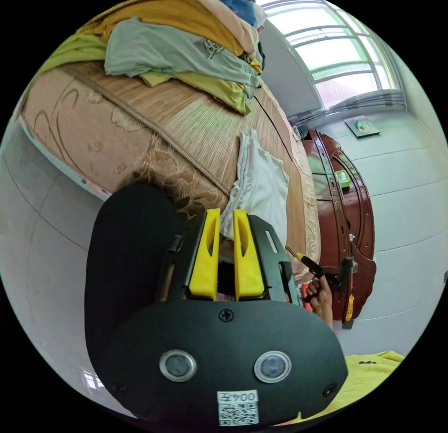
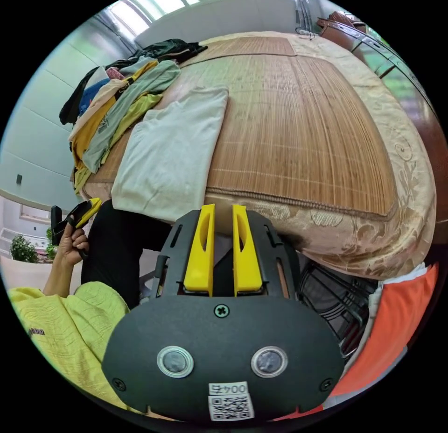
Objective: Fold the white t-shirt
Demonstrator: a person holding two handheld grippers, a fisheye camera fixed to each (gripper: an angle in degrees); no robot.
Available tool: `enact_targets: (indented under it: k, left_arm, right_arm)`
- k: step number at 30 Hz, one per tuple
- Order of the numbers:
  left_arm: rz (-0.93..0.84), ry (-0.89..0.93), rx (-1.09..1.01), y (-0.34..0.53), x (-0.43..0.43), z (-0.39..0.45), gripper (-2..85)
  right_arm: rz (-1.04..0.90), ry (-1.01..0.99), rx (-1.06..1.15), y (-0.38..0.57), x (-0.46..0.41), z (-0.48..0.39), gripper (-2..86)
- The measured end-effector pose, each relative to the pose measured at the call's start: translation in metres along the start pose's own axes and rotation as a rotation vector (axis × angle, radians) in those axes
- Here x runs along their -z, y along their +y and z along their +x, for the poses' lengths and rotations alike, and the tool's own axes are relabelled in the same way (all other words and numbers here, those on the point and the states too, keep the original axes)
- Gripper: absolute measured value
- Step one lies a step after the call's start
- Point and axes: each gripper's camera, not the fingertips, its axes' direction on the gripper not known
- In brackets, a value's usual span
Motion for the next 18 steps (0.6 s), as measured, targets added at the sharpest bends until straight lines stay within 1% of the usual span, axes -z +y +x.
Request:
enact_targets:
  k: [2,3,5,6,8,10,12,13,15,16,18]
  left_arm:
    - [0.005,-0.002,-0.202,0.003,-0.030,0.053,1.1]
    - [0.004,-0.008,-0.262,0.004,-0.040,0.068,1.0]
    - [0.023,-0.102,-0.524,0.013,-0.087,0.135,0.5]
    - [0.024,-0.134,-0.583,0.016,-0.101,0.151,0.5]
    - [0.023,-0.268,-0.765,0.027,-0.154,0.197,0.3]
    - [-0.009,-0.353,-0.806,0.028,-0.197,0.208,0.3]
    - [-0.119,-0.393,-0.798,0.024,-0.241,0.200,0.4]
    - [-0.204,-0.439,-0.782,0.025,-0.271,0.186,0.4]
    - [-0.188,-0.365,-0.763,0.031,-0.281,0.168,0.5]
    - [-0.202,-0.315,-0.710,0.031,-0.282,0.163,0.4]
    - [-0.173,-0.284,-0.694,0.035,-0.276,0.168,0.4]
  right_arm:
    - [-0.010,-0.002,0.052,-0.012,-0.009,-0.015,7.0]
    - [-0.022,0.018,0.094,-0.021,-0.017,-0.028,6.9]
    - [-0.017,0.077,0.162,-0.033,-0.028,-0.050,6.2]
    - [-0.026,0.116,0.200,-0.041,-0.036,-0.064,5.6]
    - [-0.030,0.165,0.242,-0.051,-0.045,-0.079,5.2]
    - [-0.051,0.231,0.250,-0.060,-0.059,-0.086,5.4]
    - [-0.118,0.243,0.242,-0.063,-0.074,-0.084,6.0]
    - [-0.088,0.220,0.231,-0.062,-0.072,-0.081,6.4]
    - [-0.100,0.174,0.209,-0.064,-0.070,-0.075,6.8]
    - [-0.120,0.137,0.198,-0.067,-0.065,-0.070,7.3]
    - [-0.097,0.094,0.174,-0.074,-0.052,-0.061,10.1]
